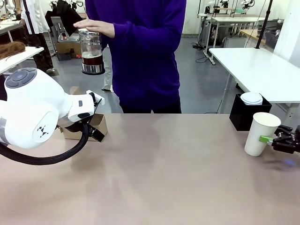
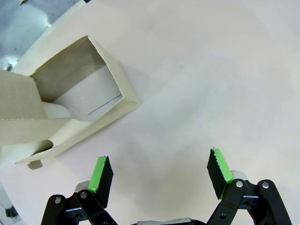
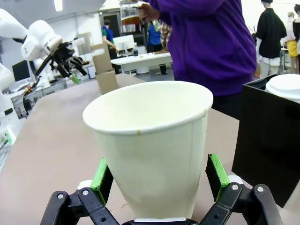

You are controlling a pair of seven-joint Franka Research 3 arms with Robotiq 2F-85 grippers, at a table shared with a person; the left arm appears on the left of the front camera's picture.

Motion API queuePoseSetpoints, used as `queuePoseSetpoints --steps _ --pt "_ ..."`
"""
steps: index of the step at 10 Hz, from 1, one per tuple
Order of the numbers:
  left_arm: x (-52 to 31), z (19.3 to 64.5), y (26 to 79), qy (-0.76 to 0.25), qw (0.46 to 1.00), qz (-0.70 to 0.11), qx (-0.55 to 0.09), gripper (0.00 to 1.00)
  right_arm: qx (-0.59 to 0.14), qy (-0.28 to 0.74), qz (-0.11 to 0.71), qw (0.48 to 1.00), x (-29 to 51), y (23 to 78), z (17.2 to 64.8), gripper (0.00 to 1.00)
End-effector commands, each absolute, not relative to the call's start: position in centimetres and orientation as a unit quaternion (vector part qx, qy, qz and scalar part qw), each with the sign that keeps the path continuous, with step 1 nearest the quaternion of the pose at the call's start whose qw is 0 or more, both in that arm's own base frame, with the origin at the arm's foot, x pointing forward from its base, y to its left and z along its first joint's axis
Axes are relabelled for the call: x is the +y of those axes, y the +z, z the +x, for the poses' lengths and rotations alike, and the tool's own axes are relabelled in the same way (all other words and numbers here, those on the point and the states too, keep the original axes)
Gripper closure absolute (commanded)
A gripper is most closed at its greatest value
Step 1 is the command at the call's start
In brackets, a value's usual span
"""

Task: Pour a drink into a cup and package it in a carrier.
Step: Pick up the 600 ml Paper Cup and place it in the middle top area of the table.

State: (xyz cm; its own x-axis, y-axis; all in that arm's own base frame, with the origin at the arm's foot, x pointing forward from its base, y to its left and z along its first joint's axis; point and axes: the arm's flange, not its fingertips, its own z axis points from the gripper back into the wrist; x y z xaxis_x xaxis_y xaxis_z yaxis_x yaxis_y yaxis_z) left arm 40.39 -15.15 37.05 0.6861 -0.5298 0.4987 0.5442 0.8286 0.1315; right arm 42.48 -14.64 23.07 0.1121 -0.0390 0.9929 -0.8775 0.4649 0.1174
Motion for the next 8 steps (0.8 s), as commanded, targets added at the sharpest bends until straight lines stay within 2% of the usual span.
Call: queuePoseSetpoints --steps 1,5,6,7,8 --pt "-15.1 40.4 37.1 -0.292 0.918 -0.014 -0.267 0.00 -0.581 0.340 0.384 0.632 -13.5 22.4 43.8 0.00" --pt "-15.1 40.4 37.1 -0.292 0.918 -0.014 -0.267 0.00 -0.583 0.334 0.390 0.630 -12.3 21.8 44.9 0.00" --pt "-15.1 40.4 37.1 -0.292 0.918 -0.014 -0.267 0.00 -0.575 0.331 0.400 0.633 -12.7 21.6 45.0 0.20" --pt "-15.1 40.4 37.1 -0.292 0.918 -0.014 -0.267 0.00 -0.560 0.324 0.411 0.643 -13.7 21.6 44.8 0.20" --pt "-15.1 40.4 37.1 -0.292 0.918 -0.014 -0.267 0.00 -0.571 0.335 0.406 0.630 -12.6 21.9 44.3 0.20"
